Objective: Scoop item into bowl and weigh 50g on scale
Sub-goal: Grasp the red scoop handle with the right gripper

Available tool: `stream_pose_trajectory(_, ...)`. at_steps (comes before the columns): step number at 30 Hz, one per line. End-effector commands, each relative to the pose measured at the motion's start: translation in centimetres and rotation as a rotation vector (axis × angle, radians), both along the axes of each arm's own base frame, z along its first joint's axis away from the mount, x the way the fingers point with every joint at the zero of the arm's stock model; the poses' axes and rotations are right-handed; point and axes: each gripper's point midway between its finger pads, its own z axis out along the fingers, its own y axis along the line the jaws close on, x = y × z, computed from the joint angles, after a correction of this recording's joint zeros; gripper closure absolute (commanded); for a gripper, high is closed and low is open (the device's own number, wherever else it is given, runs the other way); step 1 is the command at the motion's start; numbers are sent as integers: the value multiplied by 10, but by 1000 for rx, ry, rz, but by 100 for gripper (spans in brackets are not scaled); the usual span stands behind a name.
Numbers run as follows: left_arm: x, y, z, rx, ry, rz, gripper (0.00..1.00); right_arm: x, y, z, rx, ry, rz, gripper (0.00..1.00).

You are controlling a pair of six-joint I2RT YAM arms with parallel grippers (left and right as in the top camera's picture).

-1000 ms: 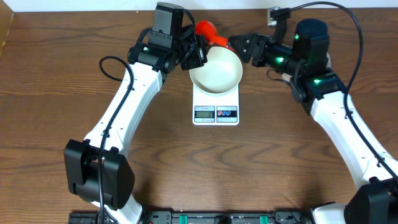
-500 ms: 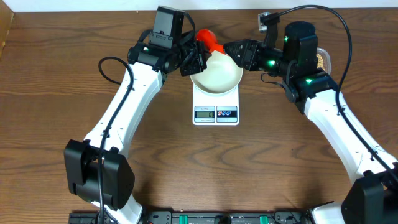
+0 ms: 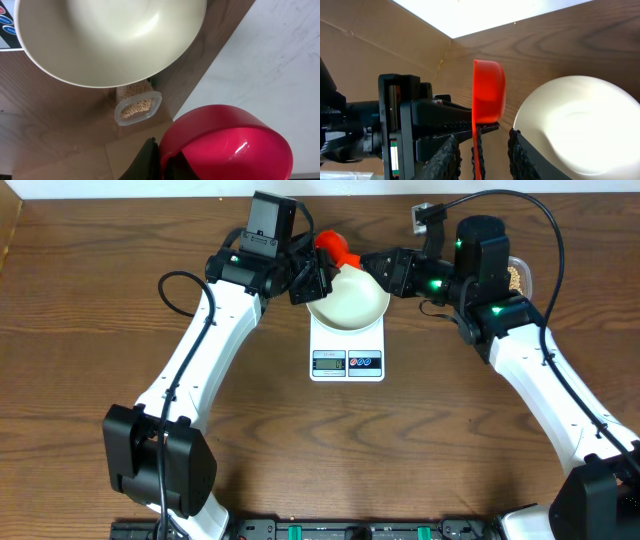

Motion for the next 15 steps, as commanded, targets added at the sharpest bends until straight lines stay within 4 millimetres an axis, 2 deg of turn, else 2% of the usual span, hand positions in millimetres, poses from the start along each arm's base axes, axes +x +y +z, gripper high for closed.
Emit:
stream_pose_trajectory(1,-1,-1,13,-28,2,22,93,-1,5,9,-4,-38,26,73)
stream_pose_trajectory(3,-1,-1,13,-29,2,22,93,-1,5,9,-4,-38,27,76)
stream_pose_trajectory(15,-2,-2,14,-36,5,15,92,-9,10,9,6,-28,76,79)
